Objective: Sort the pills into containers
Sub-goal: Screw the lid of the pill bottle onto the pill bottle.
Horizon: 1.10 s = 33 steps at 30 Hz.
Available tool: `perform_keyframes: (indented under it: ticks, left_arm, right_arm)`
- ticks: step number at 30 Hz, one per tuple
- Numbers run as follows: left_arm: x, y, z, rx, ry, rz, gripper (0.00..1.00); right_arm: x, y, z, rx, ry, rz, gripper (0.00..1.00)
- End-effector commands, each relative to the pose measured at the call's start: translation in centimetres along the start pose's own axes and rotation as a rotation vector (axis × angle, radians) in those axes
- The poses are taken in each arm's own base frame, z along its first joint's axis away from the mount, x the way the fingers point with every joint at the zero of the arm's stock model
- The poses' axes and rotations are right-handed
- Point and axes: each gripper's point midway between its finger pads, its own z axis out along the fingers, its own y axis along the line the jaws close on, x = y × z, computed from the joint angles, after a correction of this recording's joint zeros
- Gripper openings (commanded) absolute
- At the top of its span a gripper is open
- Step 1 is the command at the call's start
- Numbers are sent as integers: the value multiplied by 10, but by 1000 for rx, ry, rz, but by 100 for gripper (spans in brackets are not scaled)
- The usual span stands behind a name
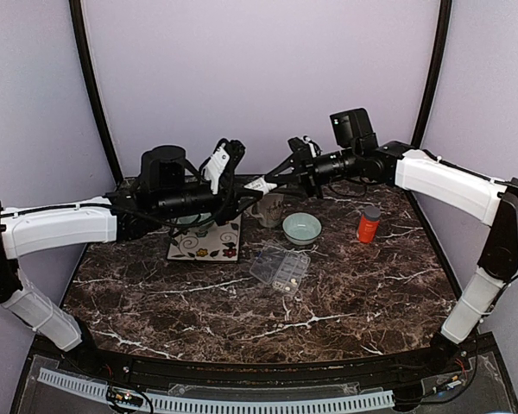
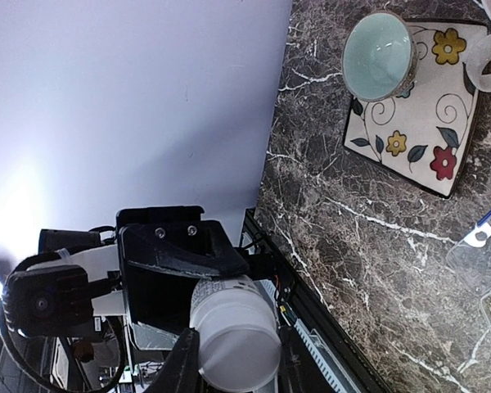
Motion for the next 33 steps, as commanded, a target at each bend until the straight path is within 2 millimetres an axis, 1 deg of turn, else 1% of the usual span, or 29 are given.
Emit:
perform_keyframes:
  ticks: [1,6,11,14,16,17,19,22,27,30,33]
  left_arm:
    - [-45,-41,-3,29,-135,158,0]
    - [-41,-40,3,-87,-123,234,0]
    - [-43,-39,6,-210,-135,309,0]
    - [-44,-36,4,-251,-148,303,0]
    - [-46,-34,1,-261,-162,283,0]
    - [-46,-34,-1,-258,-170,267,0]
    - [-48,-37,-5,-246,-187,251,0]
    - [-50,-35,-10,-240,-198,220,0]
    - [-48,-26,-16,-239,-195,162,0]
    - [-47,-22,-20,-238,-192,141,0]
    - [-46,-21,-21,-237,-188,129,0]
  right_arm:
    - [8,-9,23,35,25,-9,0]
    - [7,-14,25,51,16,7,0]
    - [6,-18,25,69,8,17,0]
    - [4,-21,23,98,-8,5,0]
    - [3,-19,20,111,-17,-24,0]
    - [3,-18,19,113,-20,-34,2]
    - [2,-16,15,123,-35,-59,12]
    - [1,-13,10,133,-51,-93,23]
    - [0,-6,3,135,-76,-141,36]
    - [0,-2,-1,135,-87,-169,40]
    - [1,0,-3,135,-91,-189,42]
